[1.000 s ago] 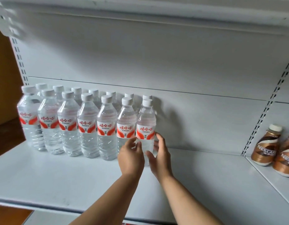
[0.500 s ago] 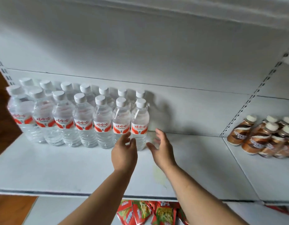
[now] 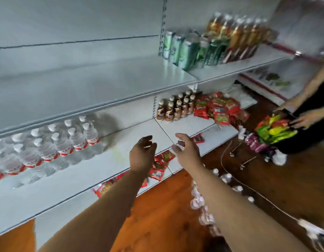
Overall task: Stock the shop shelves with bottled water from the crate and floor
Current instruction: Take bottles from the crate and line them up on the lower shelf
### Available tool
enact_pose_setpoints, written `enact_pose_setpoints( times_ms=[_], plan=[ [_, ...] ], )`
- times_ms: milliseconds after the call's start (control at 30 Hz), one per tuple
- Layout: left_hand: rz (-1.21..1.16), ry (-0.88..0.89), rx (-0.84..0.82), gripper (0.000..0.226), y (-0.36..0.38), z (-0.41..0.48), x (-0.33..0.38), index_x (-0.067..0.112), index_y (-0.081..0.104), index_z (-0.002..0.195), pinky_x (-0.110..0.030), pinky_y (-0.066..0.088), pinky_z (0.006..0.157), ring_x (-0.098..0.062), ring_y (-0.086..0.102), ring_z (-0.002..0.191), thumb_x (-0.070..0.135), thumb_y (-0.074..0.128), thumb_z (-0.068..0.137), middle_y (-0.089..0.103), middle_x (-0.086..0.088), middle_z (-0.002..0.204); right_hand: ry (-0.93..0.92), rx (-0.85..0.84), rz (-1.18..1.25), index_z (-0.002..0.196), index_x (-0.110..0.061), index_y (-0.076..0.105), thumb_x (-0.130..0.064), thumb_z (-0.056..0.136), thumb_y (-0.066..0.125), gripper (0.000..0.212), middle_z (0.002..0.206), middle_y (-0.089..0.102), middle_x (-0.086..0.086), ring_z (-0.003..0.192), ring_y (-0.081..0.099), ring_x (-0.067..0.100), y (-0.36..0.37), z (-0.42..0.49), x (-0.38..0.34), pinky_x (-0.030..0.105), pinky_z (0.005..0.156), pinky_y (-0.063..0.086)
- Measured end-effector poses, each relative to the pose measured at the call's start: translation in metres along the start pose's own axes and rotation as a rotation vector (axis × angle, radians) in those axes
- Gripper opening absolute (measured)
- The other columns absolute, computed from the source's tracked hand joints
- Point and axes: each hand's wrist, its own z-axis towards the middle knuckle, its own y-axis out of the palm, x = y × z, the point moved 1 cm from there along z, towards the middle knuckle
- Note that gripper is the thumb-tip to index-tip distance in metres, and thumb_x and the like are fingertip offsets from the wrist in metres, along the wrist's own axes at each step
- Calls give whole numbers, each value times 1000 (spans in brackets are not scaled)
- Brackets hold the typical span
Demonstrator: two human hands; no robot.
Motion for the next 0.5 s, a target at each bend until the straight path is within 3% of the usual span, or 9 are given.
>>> enact_pose_setpoints(
  times_ms=[100,200,267,367,500],
  plan=[
    [4,114,-159,30,50,-51,45,14,60,120,-16,45,69,-18,60,84,18,57,89,65,-3,105,72,173,12,125,-11,53,-4,89,57,37,126,54,10,111,51,15,-87,-57,20,35,99,44],
    [18,252,-337,31,109,-113,79,12,61,117,-28,48,81,-26,62,96,21,59,88,67,-8,108,171,356,45,127,-9,51,-8,90,56,37,128,55,11,118,51,21,-164,-124,50,36,101,44],
    [20,319,-450,33,148,-163,94,9,63,114,-24,43,80,-23,61,96,24,62,84,67,-6,102,227,491,73,127,-7,51,-8,90,56,37,129,55,10,120,52,23,-208,-173,73,34,101,43],
    [22,368,-622,34,201,-245,101,12,62,116,-28,44,86,-20,60,97,24,62,84,64,-3,100,307,639,83,128,-7,51,-9,90,56,38,131,54,7,121,52,20,-260,-249,110,27,98,42],
    [86,421,-810,31,263,-358,86,16,61,118,-23,39,87,-11,53,94,23,59,88,58,5,98,433,782,104,126,-12,53,-14,91,57,35,130,55,4,119,53,19,-314,-362,167,27,97,44]
  ],
)
